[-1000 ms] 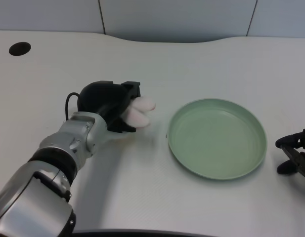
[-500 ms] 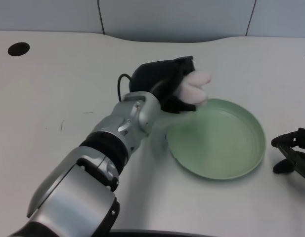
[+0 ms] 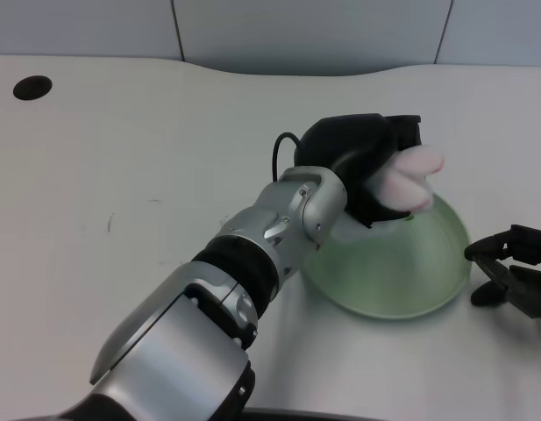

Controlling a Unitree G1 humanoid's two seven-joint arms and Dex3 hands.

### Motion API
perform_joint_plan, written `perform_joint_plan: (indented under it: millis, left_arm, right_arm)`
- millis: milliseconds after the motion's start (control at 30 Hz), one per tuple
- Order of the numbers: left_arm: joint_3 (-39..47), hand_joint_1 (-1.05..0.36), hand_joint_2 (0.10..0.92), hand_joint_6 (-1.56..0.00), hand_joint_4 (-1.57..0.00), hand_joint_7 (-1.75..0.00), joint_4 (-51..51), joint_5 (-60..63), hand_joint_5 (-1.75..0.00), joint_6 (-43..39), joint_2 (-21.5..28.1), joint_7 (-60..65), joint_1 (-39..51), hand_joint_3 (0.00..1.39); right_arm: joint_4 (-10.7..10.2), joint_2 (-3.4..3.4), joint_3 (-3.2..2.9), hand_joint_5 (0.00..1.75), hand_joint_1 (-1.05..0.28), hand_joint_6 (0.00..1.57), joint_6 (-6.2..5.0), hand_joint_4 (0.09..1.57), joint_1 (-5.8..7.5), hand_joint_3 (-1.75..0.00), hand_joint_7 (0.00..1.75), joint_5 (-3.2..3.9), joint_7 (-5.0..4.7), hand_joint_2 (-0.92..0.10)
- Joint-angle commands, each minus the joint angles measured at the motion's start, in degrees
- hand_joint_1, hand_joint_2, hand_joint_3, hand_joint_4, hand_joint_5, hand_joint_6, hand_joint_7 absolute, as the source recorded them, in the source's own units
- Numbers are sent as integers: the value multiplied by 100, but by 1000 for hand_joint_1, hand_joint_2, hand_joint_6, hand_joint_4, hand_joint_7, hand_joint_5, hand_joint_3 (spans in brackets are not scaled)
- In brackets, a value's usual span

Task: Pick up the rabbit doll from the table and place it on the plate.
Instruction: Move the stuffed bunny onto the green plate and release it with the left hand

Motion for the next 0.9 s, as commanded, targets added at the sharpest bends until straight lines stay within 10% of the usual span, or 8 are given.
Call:
perform_joint_plan:
  millis: [33,367,533,633,700,767,900]
  left_arm:
    - [-214,-162,414,-848,-1013,-1707,83,156,-1732,3,-487,62,57,1041]
    - [-225,-188,322,-819,-998,-1746,147,1,-1746,-6,-472,-288,107,1191]
    - [10,-390,663,-552,-676,-1746,156,-312,-1746,-181,-521,-895,132,423]
    - [67,-523,820,-373,-425,-1317,163,-401,-1447,-193,-538,-1240,116,100]
    - [101,-578,849,-528,-446,-485,156,-444,-821,-214,-536,-1387,118,22]
    - [13,-647,854,-510,-427,-133,145,-361,-378,-278,-518,-1368,121,5]
    - [-75,-775,872,-287,-276,-7,146,-303,-23,-271,-489,-1498,45,5]
  right_arm:
    - [-97,-24,42,1050,-837,811,44,924,128,-151,927,-55,-77,-921]
    - [-366,54,133,1047,-841,761,213,876,260,-180,898,-20,-137,-921]
    - [-324,93,133,1053,-821,770,134,903,252,-176,888,15,-146,-921]
    - [-271,71,144,1036,-822,799,61,927,238,-191,849,4,-111,-921]
    - [-236,62,145,1032,-824,815,25,947,225,-189,836,5,-96,-921]
    - [-222,57,143,1025,-826,811,67,949,210,-187,820,10,-88,-921]
    - [-209,47,134,983,-824,837,99,958,198,-172,758,32,-57,-921]
